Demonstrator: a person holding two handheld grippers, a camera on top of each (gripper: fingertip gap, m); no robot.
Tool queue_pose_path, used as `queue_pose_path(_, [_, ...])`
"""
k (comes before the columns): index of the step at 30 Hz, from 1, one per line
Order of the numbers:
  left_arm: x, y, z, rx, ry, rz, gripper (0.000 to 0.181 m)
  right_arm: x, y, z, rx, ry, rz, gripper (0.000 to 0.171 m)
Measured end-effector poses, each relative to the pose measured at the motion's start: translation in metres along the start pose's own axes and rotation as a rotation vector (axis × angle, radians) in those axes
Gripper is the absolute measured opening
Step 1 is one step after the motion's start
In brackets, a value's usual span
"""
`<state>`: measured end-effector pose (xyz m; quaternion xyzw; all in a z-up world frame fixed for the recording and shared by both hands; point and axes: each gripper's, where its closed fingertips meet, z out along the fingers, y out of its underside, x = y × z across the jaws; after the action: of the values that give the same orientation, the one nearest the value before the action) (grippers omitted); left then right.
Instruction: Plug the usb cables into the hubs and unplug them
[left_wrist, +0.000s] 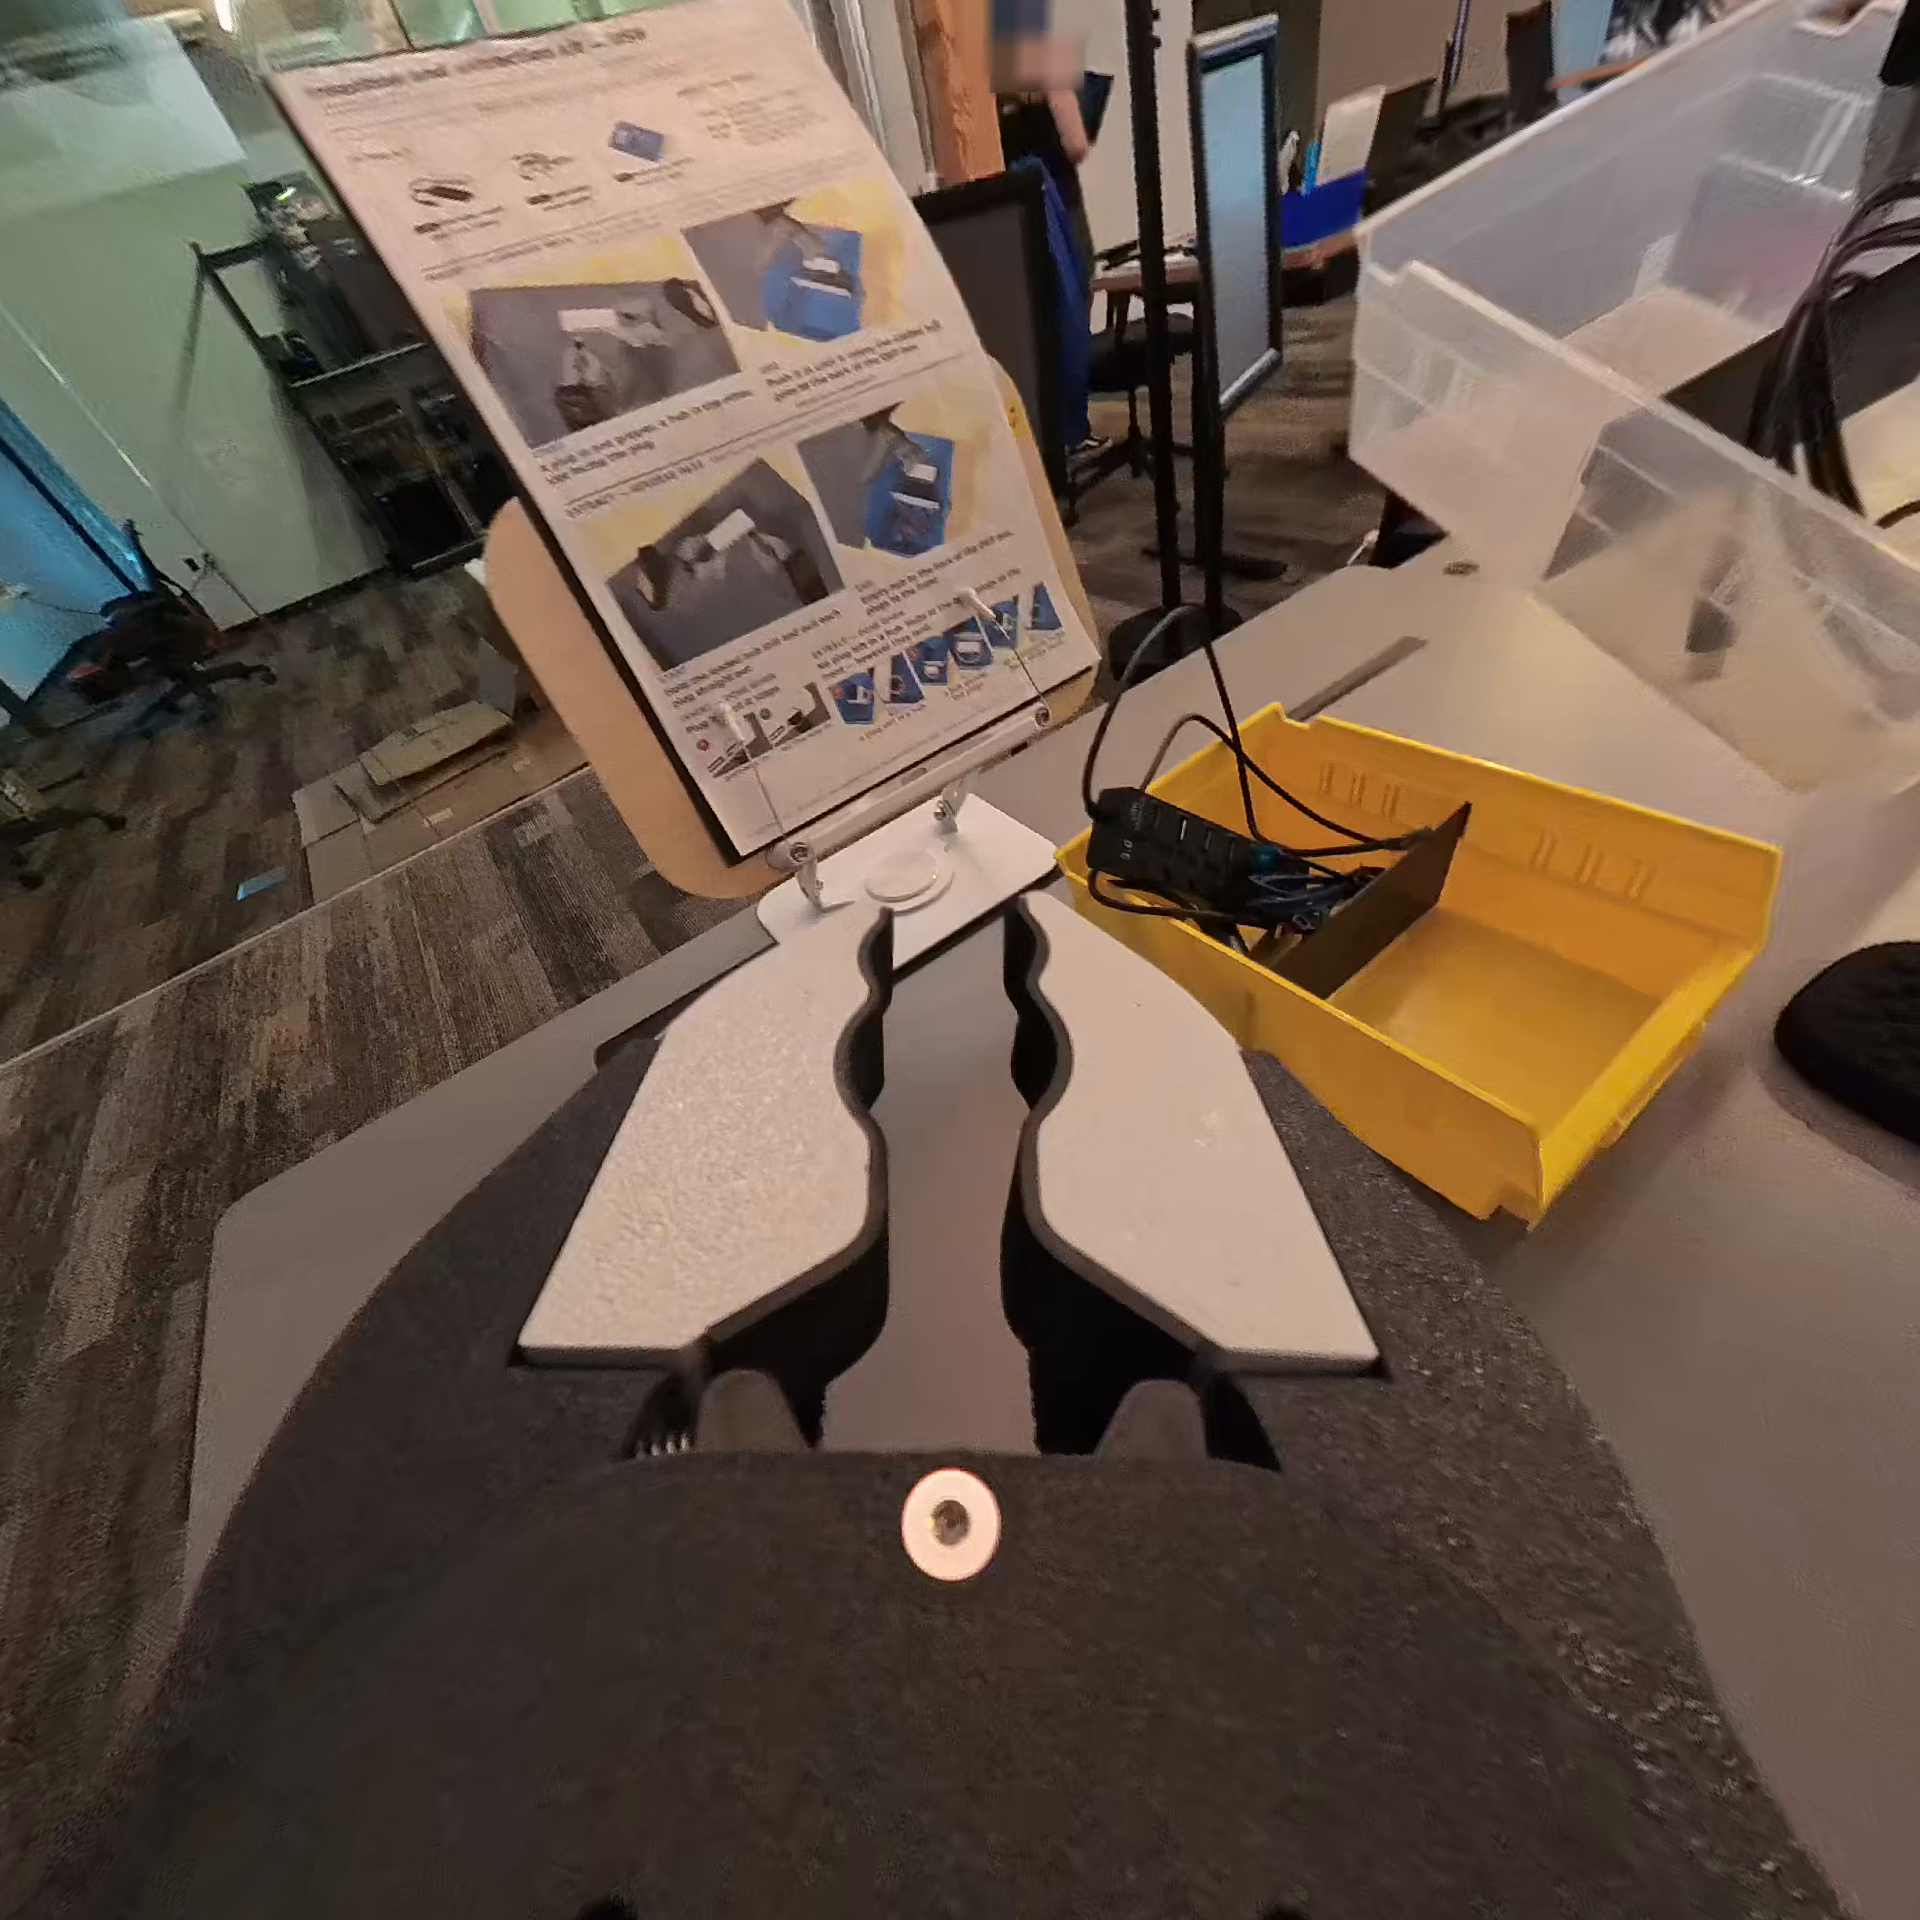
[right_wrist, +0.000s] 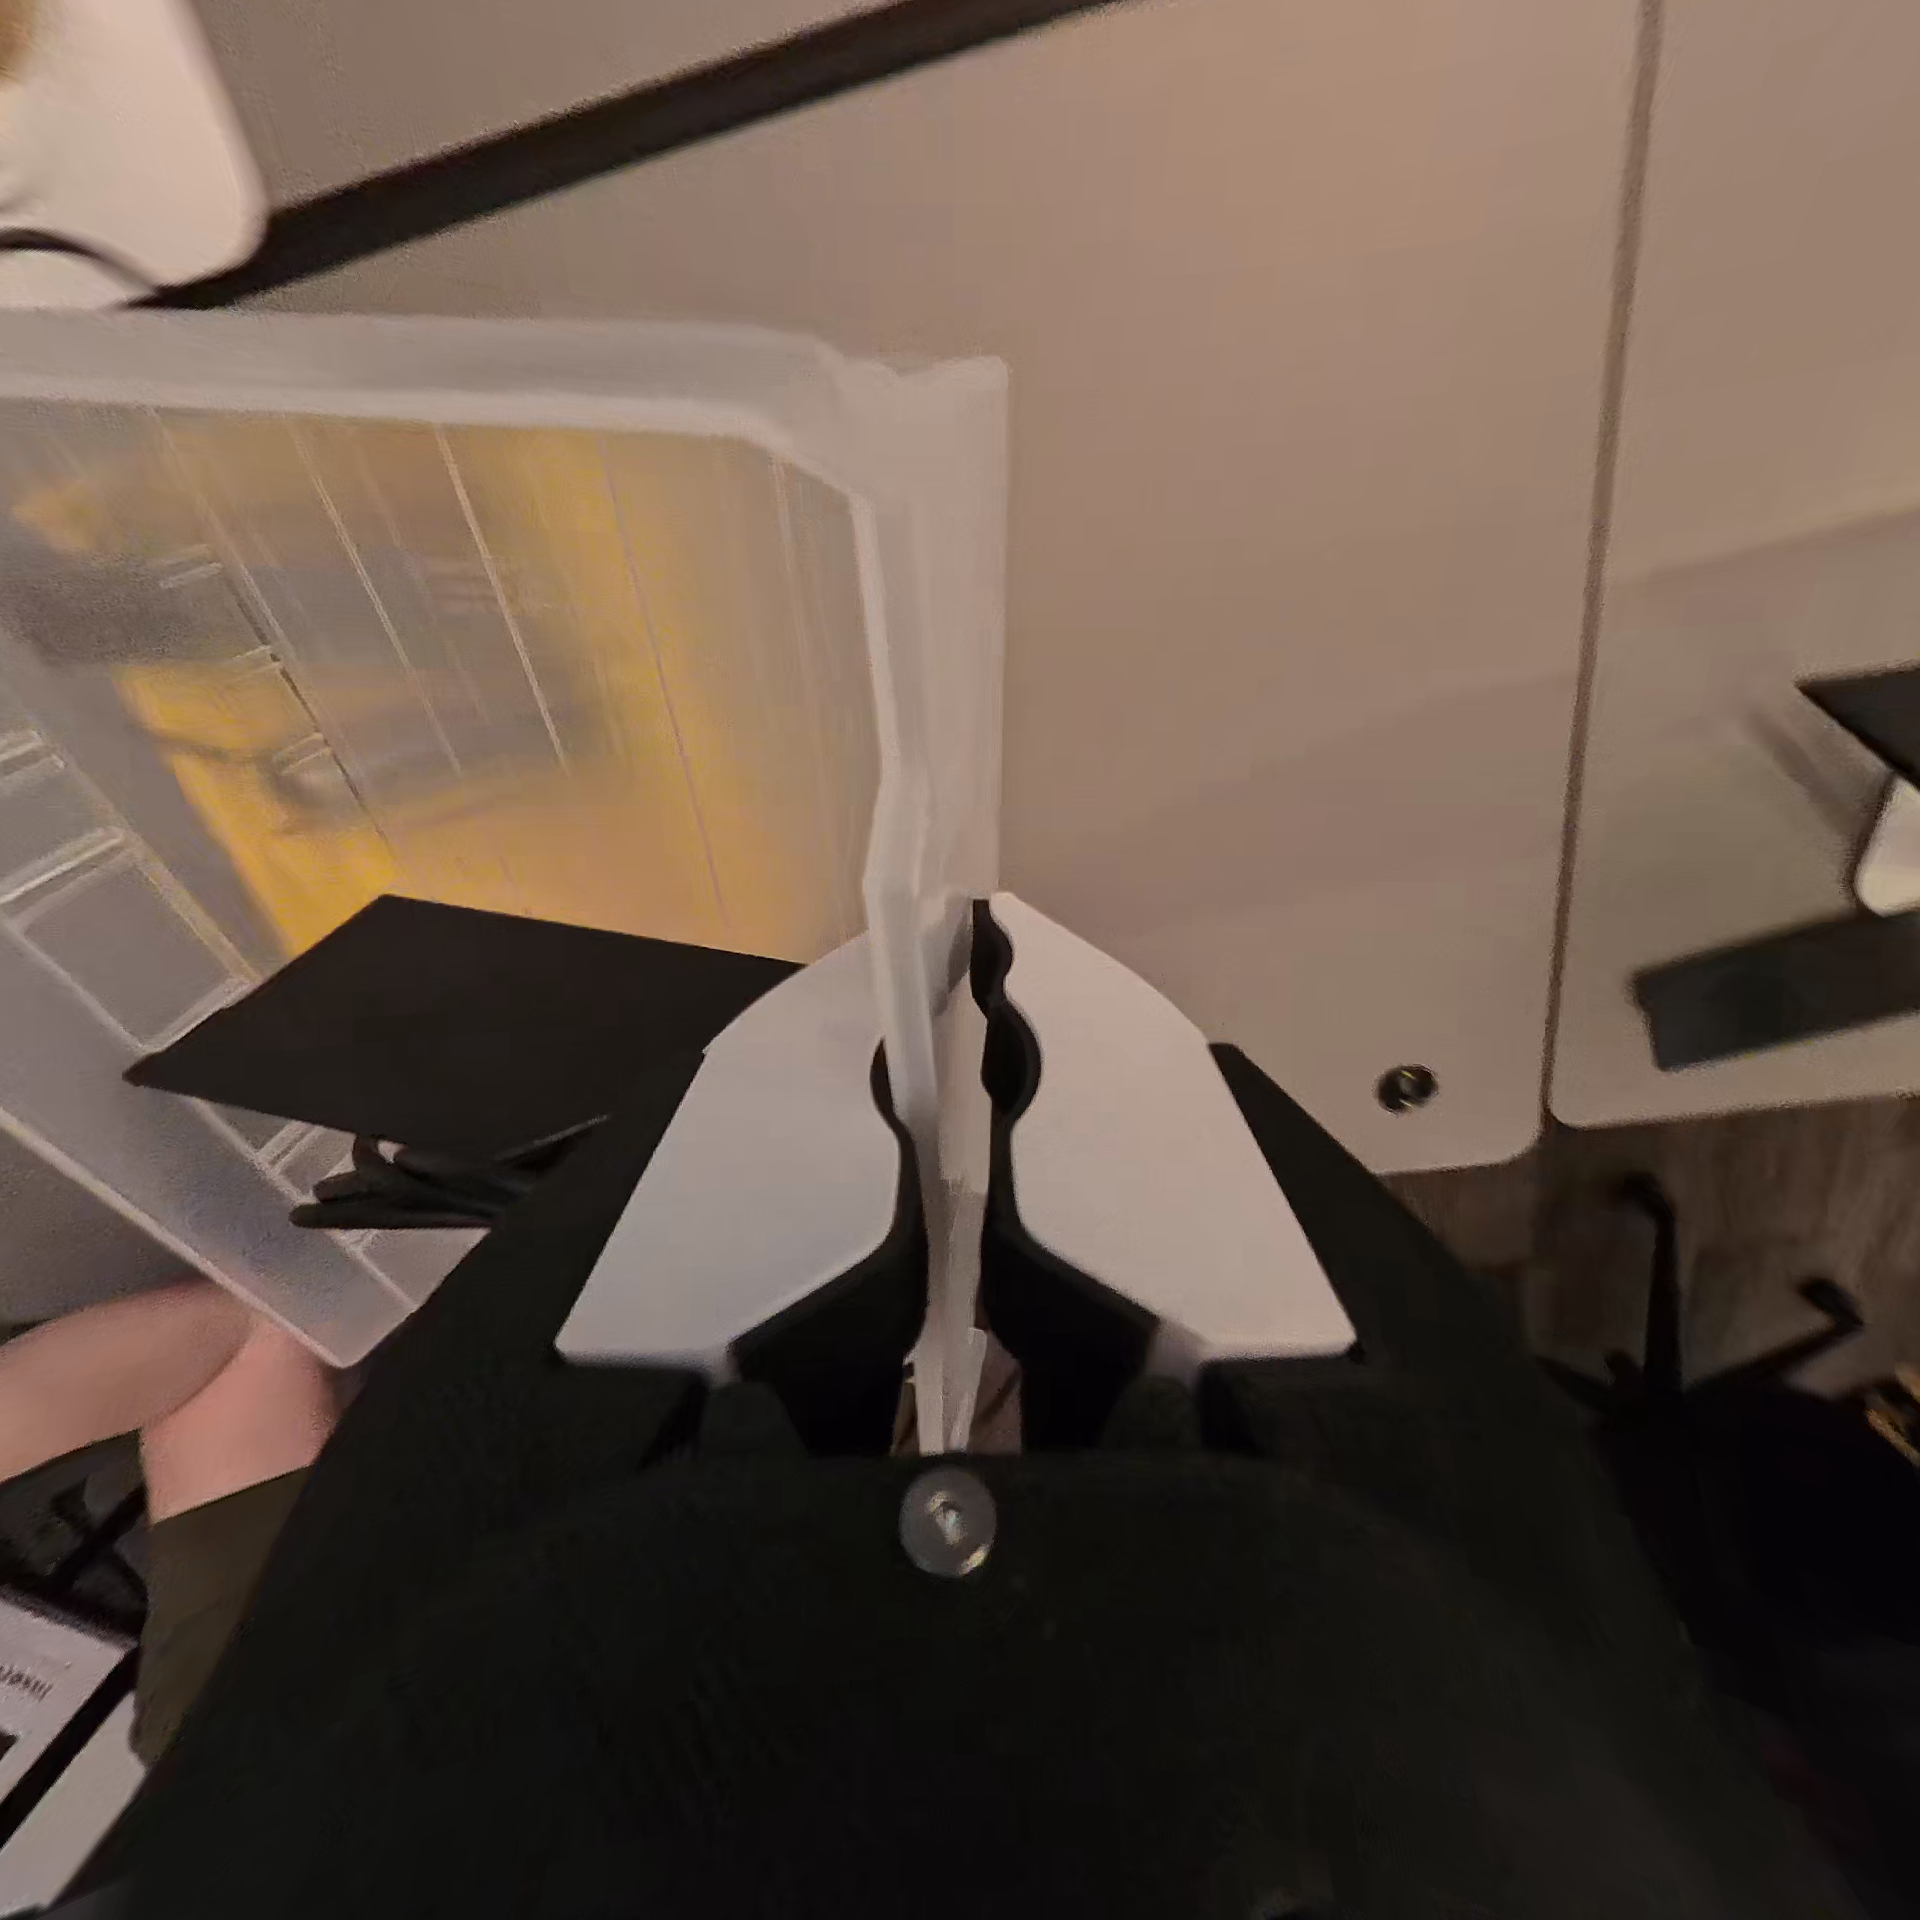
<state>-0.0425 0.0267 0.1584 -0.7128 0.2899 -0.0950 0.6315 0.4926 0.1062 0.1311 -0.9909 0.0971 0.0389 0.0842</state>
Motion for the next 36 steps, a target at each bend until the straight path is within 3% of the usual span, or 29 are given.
queue_pose_path(3, [0.015,0.000,0.009,-0.015,0.017,0.041,0.019,0.061,0.005,0.028,-0.047,0.046,0.048,0.007])
queue_pose_path(7, [0.027,0.012,0.030,-0.074,0.034,0.063,0.019,0.109,0.000,0.082,-0.105,0.044,0.037,0.007])
queue_pose_path(9, [0.049,0.026,0.045,-0.137,0.166,0.021,0.021,0.122,-0.006,0.112,-0.130,0.027,0.013,0.007])
queue_pose_path(11, [0.091,0.034,0.052,-0.175,0.431,-0.089,0.020,0.129,-0.011,0.142,-0.160,-0.002,-0.004,0.007])
queue_pose_path(13, [0.117,0.040,0.062,-0.199,0.574,-0.162,0.021,0.131,-0.016,0.171,-0.196,-0.035,-0.018,0.007])
queue_pose_path(17, [0.125,0.084,0.108,-0.352,0.491,-0.164,0.038,0.120,-0.029,0.223,-0.245,-0.104,-0.056,0.007])
queue_pose_path(20, [0.142,0.119,0.136,-0.482,0.524,-0.268,0.051,0.101,-0.038,0.248,-0.272,-0.195,-0.078,0.007])
queue_pose_path(27, [0.171,0.161,0.180,-0.665,0.520,-0.362,0.068,0.080,-0.050,0.262,-0.220,-0.194,-0.199,0.009])
queue_pose_path(33, [0.162,0.179,0.195,-0.899,0.443,-0.193,0.061,0.078,-0.050,0.262,-0.101,-0.201,-0.249,0.010])
queue_pose_path(36, [0.169,0.178,0.198,-0.967,0.485,-0.227,0.050,0.078,-0.049,0.261,-0.064,-0.230,-0.235,0.012])
